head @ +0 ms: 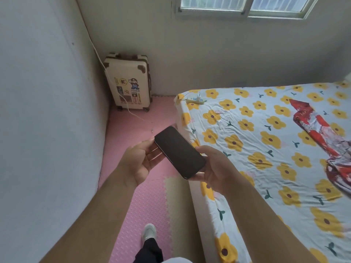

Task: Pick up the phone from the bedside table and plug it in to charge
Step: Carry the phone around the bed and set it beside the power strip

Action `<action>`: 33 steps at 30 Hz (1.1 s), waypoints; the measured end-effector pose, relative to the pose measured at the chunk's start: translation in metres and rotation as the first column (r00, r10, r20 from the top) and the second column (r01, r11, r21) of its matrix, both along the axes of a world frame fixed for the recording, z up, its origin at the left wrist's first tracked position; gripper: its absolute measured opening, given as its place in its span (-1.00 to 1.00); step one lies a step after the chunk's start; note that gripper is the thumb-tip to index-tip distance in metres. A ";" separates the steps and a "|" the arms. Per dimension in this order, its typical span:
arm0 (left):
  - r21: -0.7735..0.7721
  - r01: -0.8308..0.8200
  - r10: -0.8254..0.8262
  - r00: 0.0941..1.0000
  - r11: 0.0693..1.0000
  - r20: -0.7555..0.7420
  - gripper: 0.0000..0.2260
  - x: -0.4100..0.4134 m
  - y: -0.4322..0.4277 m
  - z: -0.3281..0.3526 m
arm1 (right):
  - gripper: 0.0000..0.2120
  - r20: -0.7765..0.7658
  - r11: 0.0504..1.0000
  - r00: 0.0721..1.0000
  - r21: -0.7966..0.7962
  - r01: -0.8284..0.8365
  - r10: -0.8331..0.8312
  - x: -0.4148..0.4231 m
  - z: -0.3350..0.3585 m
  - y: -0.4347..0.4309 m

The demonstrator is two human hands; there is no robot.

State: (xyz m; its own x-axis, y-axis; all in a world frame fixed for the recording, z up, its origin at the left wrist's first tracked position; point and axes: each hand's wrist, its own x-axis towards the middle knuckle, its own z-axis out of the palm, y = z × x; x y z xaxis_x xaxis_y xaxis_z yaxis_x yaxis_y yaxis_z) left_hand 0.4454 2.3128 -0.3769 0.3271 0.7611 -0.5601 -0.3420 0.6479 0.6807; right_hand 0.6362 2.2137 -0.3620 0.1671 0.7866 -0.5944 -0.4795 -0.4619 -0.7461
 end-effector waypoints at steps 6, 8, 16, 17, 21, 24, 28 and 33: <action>0.009 0.070 -0.070 0.998 0.997 -0.005 -0.74 0.001 0.080 0.005 | -0.74 0.004 0.999 0.999 0.030 0.043 -0.043 -0.005 0.003 0.068; 0.005 0.088 -0.088 0.996 0.996 -0.011 -0.71 0.005 0.100 0.006 | -0.78 0.013 0.998 0.998 0.023 0.058 -0.058 -0.004 0.004 0.085; -0.010 0.130 -0.131 0.991 0.991 -0.030 -0.82 0.032 0.172 -0.004 | -0.81 0.021 0.997 0.997 0.022 0.071 -0.071 0.023 -0.004 0.152; -0.014 0.132 -0.132 0.991 0.991 -0.036 -0.83 0.038 0.181 -0.006 | -0.78 0.021 0.997 0.997 0.020 0.073 -0.073 0.028 -0.007 0.160; -0.010 0.136 -0.136 0.989 0.991 -0.064 -0.82 0.068 0.214 -0.014 | -0.75 0.004 0.994 0.994 0.001 0.109 -0.109 0.058 -0.016 0.192; -0.011 0.138 -0.139 0.987 0.990 -0.084 -0.81 0.094 0.237 -0.014 | -0.78 -0.009 0.992 0.992 -0.002 0.123 -0.123 0.080 -0.018 0.214; -0.006 0.154 -0.154 0.982 0.988 -0.107 -0.79 0.137 0.275 -0.010 | -0.65 -0.020 0.988 0.988 -0.017 0.153 -0.153 0.121 -0.018 0.249; -0.009 0.147 -0.147 0.985 0.989 -0.092 -0.76 0.169 0.311 -0.011 | -0.79 -0.002 0.992 0.992 -0.002 0.127 -0.127 0.155 -0.019 0.288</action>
